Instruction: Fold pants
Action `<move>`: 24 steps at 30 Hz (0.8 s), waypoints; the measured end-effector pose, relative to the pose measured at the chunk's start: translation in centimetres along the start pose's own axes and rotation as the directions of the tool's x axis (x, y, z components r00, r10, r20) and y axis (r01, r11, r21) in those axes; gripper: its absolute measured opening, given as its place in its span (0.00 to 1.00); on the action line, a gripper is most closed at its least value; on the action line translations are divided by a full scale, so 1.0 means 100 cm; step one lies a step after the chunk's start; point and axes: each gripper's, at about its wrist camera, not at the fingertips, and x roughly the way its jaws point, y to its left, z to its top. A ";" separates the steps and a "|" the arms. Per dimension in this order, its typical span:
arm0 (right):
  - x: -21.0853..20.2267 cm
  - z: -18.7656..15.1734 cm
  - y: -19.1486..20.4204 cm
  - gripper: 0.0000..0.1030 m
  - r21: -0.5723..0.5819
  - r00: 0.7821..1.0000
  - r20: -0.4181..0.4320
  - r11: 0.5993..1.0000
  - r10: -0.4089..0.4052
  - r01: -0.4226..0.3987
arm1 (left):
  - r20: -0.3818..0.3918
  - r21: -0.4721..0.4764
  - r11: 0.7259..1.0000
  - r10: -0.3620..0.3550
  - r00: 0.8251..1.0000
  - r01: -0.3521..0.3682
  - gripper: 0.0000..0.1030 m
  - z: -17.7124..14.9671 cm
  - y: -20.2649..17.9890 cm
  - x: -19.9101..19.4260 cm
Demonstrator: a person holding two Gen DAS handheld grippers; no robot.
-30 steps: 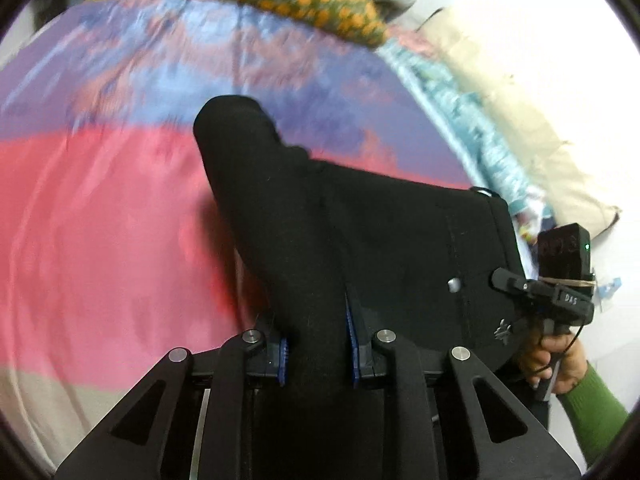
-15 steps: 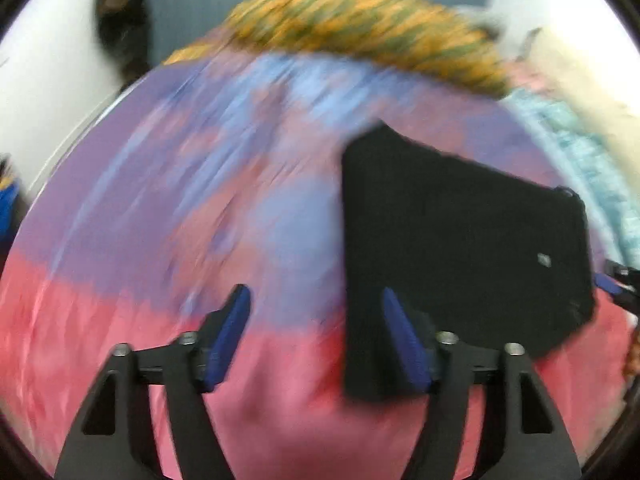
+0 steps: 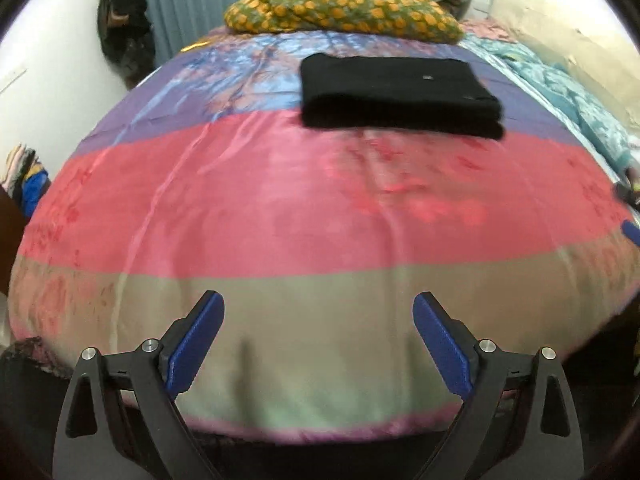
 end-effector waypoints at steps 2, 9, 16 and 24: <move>-0.012 -0.018 0.018 1.00 -0.054 0.999 -0.012 0.998 -0.043 0.042 | 0.030 0.025 0.999 0.031 0.999 -0.032 0.95 0.000 -0.002 -0.021; -0.060 -0.043 0.074 1.00 -0.237 0.995 0.076 0.968 -0.069 0.085 | 0.185 0.012 0.984 0.171 0.968 -0.177 0.97 0.004 0.000 -0.083; -0.097 -0.054 0.093 1.00 -0.295 0.987 0.157 0.955 0.018 0.030 | 0.274 -0.038 0.958 0.285 0.919 -0.286 0.98 -0.008 0.010 -0.112; -0.097 -0.060 0.101 1.00 -0.323 0.992 0.125 0.944 -0.034 0.073 | 0.173 -0.105 0.983 0.168 0.970 -0.151 0.98 -0.013 0.016 -0.111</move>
